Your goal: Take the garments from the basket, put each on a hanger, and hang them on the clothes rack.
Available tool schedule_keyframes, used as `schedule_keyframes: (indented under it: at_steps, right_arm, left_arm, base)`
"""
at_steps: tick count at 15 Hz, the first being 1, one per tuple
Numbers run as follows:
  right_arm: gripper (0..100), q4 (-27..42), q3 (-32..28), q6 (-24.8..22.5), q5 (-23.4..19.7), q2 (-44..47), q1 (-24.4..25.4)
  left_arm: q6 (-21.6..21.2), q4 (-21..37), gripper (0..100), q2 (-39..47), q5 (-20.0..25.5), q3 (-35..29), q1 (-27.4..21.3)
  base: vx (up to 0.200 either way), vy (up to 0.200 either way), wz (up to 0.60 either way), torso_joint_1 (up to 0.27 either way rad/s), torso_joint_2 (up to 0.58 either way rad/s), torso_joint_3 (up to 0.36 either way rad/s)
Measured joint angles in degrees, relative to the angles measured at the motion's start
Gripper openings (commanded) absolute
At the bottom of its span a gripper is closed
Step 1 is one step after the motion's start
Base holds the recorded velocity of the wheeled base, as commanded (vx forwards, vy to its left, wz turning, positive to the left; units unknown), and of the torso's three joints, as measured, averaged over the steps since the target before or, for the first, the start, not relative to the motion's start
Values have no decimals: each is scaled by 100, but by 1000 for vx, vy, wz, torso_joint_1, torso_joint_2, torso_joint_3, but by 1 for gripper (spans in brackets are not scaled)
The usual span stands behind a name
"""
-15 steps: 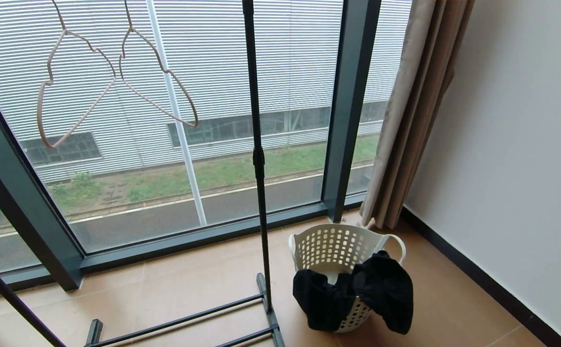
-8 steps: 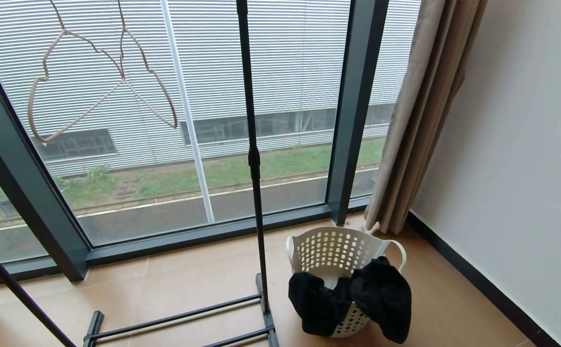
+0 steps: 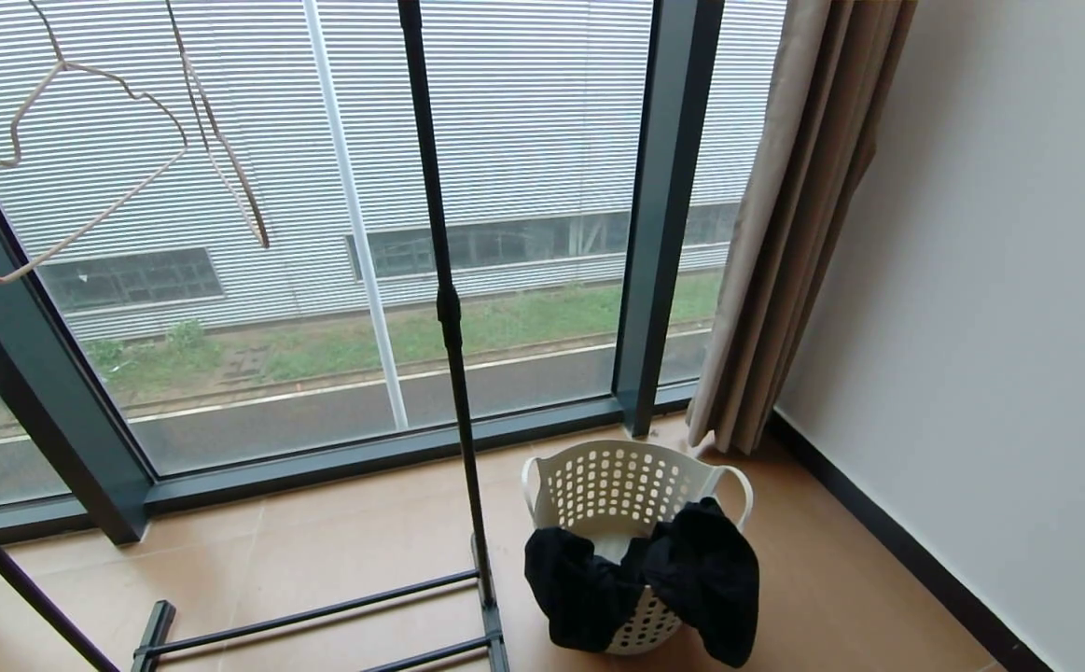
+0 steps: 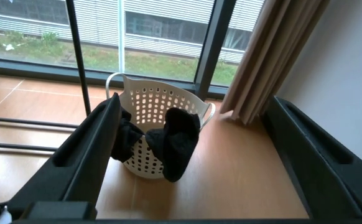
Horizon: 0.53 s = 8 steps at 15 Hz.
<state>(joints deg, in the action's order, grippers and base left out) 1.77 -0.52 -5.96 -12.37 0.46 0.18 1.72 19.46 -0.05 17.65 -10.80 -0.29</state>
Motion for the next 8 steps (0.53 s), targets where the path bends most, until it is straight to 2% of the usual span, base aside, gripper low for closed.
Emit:
schedule_keyframes:
  at_steps: [4,8]
  right_arm:
    - [100,-2,0,0,0,0,2]
    - [100,0,0,0,0,0,6]
  left_arm:
    - [9,-9,100,0,-52,11,2]
    - [11,-16,100,0,-44,11,2]
  base:
    - [0,0,0,2,1,-20]
    - [0,0,0,5,4,-158]
